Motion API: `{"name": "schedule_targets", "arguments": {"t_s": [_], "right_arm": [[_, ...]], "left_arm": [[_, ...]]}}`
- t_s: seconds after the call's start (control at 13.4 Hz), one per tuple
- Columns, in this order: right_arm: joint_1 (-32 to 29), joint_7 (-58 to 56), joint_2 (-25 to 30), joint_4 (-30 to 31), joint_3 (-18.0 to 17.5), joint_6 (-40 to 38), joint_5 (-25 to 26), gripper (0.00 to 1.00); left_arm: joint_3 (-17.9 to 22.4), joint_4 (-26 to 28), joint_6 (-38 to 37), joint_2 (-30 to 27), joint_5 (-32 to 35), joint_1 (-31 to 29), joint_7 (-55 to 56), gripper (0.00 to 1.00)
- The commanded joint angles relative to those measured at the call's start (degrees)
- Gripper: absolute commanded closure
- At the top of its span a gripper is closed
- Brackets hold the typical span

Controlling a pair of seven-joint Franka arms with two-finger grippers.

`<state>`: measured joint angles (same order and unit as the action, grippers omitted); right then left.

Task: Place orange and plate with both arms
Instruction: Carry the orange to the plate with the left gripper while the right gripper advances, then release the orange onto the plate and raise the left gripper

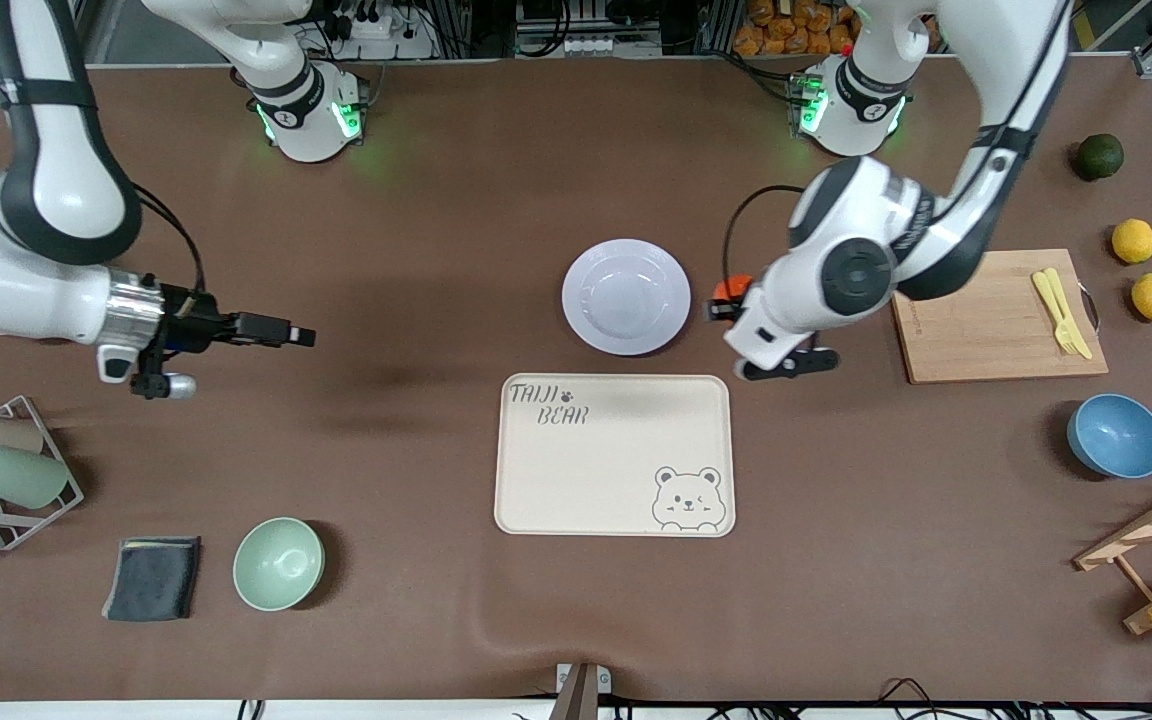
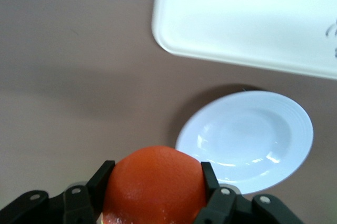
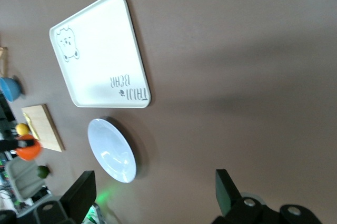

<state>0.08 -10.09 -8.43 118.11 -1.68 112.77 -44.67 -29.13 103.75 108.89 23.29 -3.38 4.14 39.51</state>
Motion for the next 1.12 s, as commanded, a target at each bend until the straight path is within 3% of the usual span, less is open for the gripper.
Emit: {"name": "schedule_targets", "arguments": {"t_s": [0.0,0.15,0.67,0.75,0.82,1.05], "right_arm": [[2.64,-5.27,1.14,6.68,0.19,6.04,-7.41,0.0],[3.52,-10.11,0.61,9.32,0.28,7.02,-14.27,0.0],[5.45,-19.35,-2.37,12.85,0.28,7.37,-25.35,0.0],[6.32,-20.66,-3.16,13.63,0.19,7.81,-27.98,0.0],[7.99,-22.33,-3.86,13.9,0.28,8.86,-31.23,0.0],[10.2,-28.82,-8.08,14.17,0.19,9.48,-38.09,0.0]], "left_arm": [[0.39,-8.02,-0.96,9.99,0.3,6.39,7.13,0.97],[0.48,-10.4,-0.87,13.96,2.23,10.08,11.53,0.97],[2.41,-10.33,3.44,18.28,4.26,16.51,13.93,0.92],[3.37,-10.33,3.44,18.72,4.43,17.65,13.84,0.68],[4.16,-10.33,3.44,18.72,6.0,18.88,13.49,0.01],[4.26,-10.41,3.17,18.11,8.39,19.42,13.84,0.0]]}}
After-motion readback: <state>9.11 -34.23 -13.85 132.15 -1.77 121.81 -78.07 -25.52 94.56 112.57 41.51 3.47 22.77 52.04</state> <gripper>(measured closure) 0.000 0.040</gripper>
